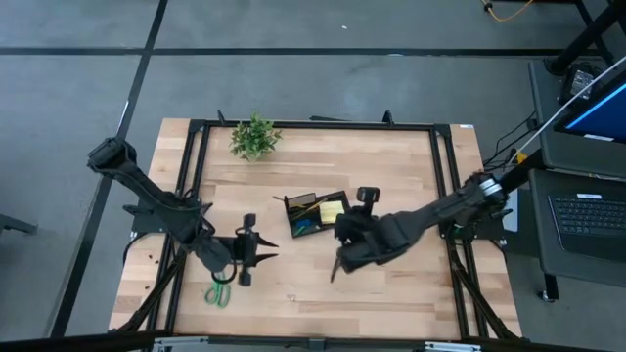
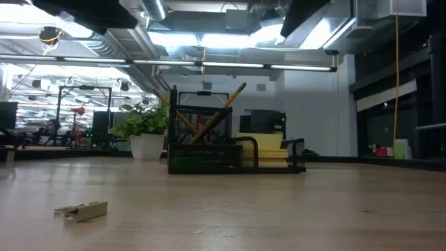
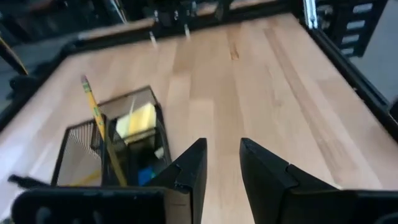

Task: Pick and place office supplies into organizer
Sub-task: Put the green scissors into the black desk organizer

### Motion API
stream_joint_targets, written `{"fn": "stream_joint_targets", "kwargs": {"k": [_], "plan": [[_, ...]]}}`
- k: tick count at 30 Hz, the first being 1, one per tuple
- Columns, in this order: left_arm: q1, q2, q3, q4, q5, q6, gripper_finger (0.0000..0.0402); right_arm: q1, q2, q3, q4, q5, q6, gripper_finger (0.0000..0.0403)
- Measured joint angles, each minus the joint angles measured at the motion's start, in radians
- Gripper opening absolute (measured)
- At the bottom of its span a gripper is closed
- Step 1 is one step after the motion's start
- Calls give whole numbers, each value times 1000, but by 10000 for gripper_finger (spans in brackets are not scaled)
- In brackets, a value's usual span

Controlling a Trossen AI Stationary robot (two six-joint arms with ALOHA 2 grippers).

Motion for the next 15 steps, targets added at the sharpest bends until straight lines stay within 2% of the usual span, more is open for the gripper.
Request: {"fn": "stream_joint_targets", "kwargs": {"k": [7, 12, 15], "plan": [[-54, 37, 161, -398, 39, -248, 90, 46, -116, -249, 378, -2, -83, 4], [-59, 137, 299, -621, 160, -381, 90, 33, -137, -396, 630, -4, -181, 4], [-63, 220, 415, -801, 243, -489, 90, 15, -137, -438, 704, -3, -213, 4]]}}
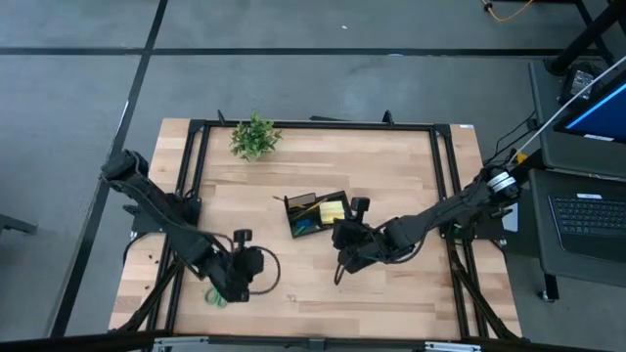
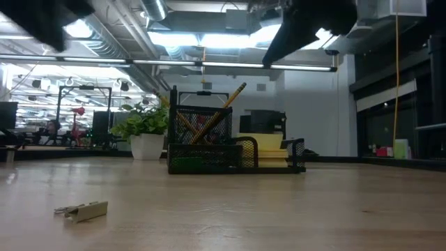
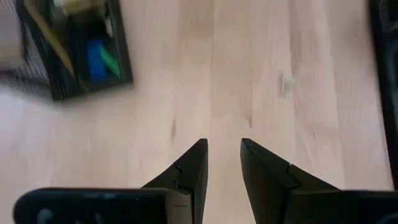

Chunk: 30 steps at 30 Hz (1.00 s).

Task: Pick and place office supplies into organizer
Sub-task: Put the green scissors into the black desk organizer

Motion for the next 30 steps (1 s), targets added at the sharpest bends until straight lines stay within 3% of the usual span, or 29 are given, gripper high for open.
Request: {"fn": "stream_joint_targets", "kwargs": {"k": [6, 9, 14, 19, 30], "plan": [[-43, 191, 227, -299, 170, -142, 90, -34, -2, -19, 24, 0, -29, 4], [-78, 271, 309, -309, 243, -176, 90, -48, -2, -19, 24, 0, -55, 4], [-143, 380, 402, -310, 309, -380, 90, -66, -2, -19, 25, 0, -76, 4], [-194, 427, 426, -313, 334, -579, 90, -71, -2, -19, 29, 0, -76, 4], [-243, 468, 427, -328, 336, -868, 90, -34, -2, -19, 67, -1, -73, 4]]}}
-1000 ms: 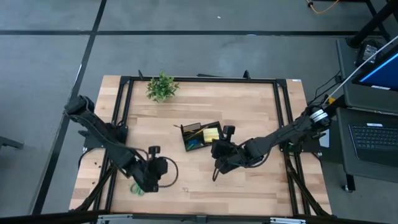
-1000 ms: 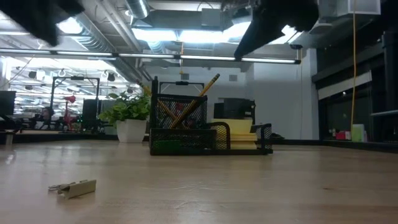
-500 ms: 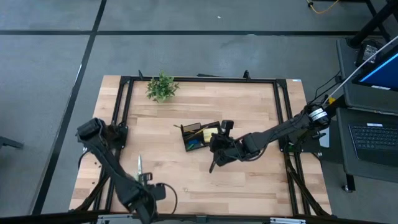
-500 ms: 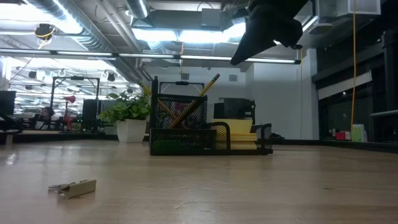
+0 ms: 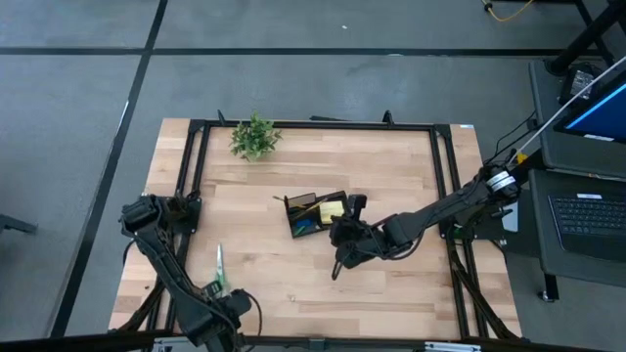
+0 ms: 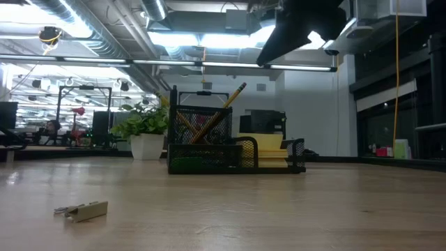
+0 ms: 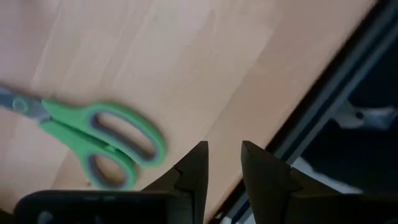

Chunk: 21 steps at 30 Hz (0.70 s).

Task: Pick and place office supplies into organizer
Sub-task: Put the green scissors into the black desk organizer

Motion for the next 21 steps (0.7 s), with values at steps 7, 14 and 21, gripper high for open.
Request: {"fn": "stream_joint_targets", "kwargs": {"k": [7, 14, 21], "plan": [[-38, 0, 0, -64, -7, -142, 90, 29, 0, 0, 24, 0, -5, 4], [-102, -2, 0, -154, 16, -385, 90, 39, 0, 0, 39, -26, -2, 4], [-113, -2, -10, -152, 23, -447, 90, 39, 0, 0, 88, -60, -30, 4]]}}
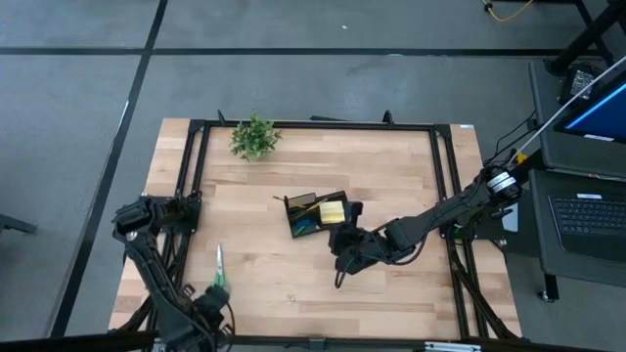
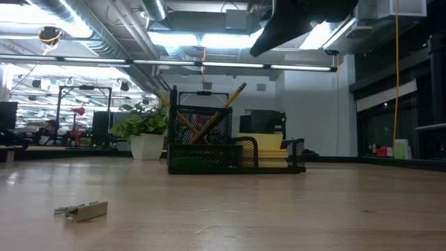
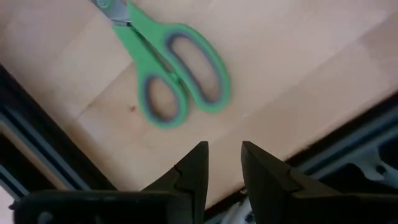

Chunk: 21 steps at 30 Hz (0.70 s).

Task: Pick and place office supplies into organizer
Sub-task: Put the green scissors into the black desk organizer

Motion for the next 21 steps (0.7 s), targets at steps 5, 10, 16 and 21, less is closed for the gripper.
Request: {"fn": "stream_joint_targets", "kwargs": {"k": [5, 10, 16, 21], "plan": [[8, 0, -59, 7, 68, 80, 90, 0, 0, 0, 34, -40, -29, 4], [12, -1, -72, 13, 96, 165, 90, 0, 0, 0, 40, -59, -45, 4], [21, -1, -72, 16, 92, 230, 90, 0, 0, 0, 56, -59, -54, 4], [42, -2, -102, 42, 97, 317, 90, 0, 0, 0, 57, -59, -54, 4]]}}
